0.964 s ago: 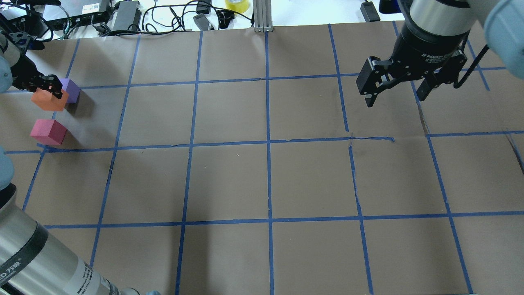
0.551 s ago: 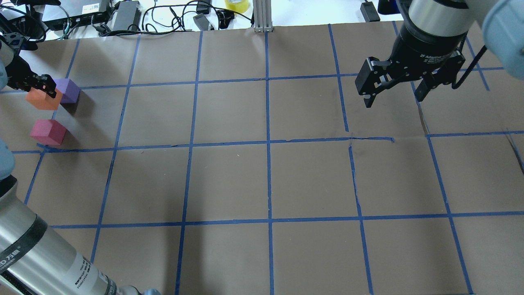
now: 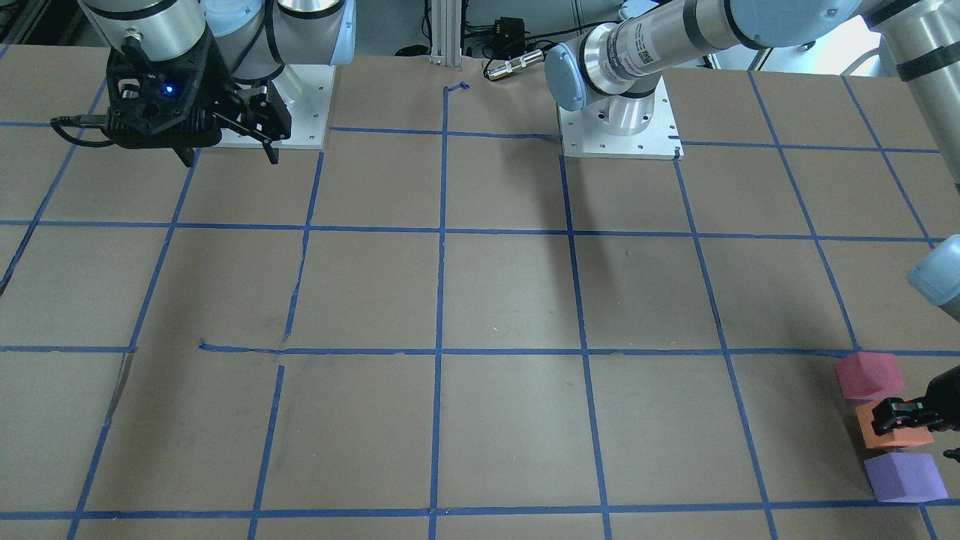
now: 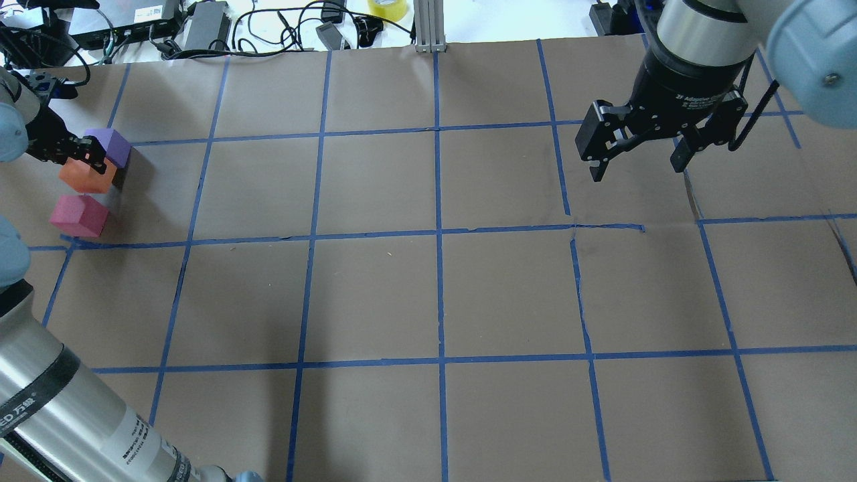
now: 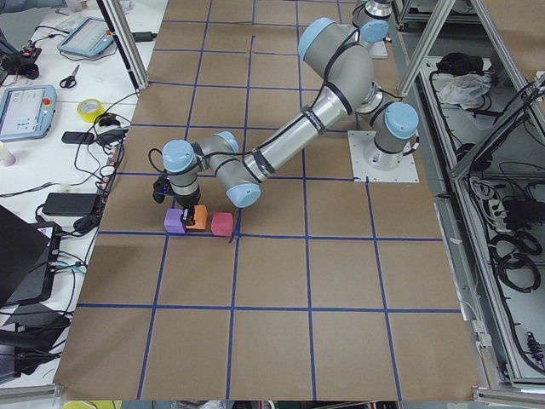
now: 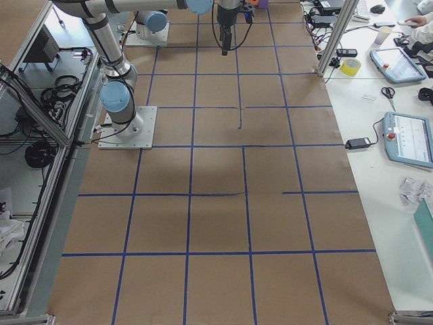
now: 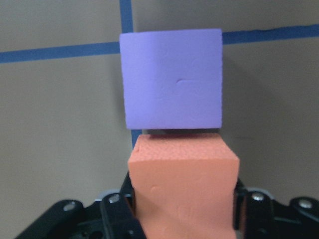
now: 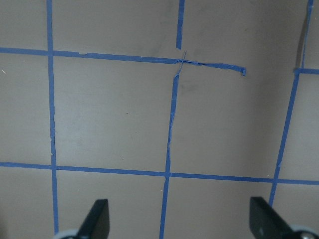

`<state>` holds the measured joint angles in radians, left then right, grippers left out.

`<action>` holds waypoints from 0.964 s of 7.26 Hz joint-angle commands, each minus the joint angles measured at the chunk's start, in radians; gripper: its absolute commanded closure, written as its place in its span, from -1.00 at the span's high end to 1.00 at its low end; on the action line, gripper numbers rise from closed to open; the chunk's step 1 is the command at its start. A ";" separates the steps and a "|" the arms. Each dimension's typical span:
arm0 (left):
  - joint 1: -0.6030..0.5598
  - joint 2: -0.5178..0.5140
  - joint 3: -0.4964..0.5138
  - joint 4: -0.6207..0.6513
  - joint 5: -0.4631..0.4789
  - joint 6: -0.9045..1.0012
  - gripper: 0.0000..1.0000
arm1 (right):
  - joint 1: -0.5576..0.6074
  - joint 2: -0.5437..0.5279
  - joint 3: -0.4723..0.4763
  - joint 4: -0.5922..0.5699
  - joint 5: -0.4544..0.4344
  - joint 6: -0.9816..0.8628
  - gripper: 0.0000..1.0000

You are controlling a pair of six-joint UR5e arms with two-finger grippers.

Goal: Arrange blocks in a line
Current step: 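Lower the orange cube between the purple and pink cubes with the left gripper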

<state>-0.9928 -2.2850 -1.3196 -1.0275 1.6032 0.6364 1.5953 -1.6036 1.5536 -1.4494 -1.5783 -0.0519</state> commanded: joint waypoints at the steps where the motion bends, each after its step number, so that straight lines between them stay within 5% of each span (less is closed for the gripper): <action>1: 0.000 -0.013 -0.003 0.003 0.001 0.000 -1.00 | 0.002 -0.001 0.000 0.000 0.000 0.006 1.00; 7: 0.016 -0.022 -0.021 0.018 0.001 0.008 -1.00 | 0.003 -0.012 -0.003 0.000 -0.012 -0.006 1.00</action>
<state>-0.9819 -2.3045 -1.3365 -1.0132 1.6054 0.6440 1.5983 -1.6111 1.5519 -1.4492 -1.5896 -0.0551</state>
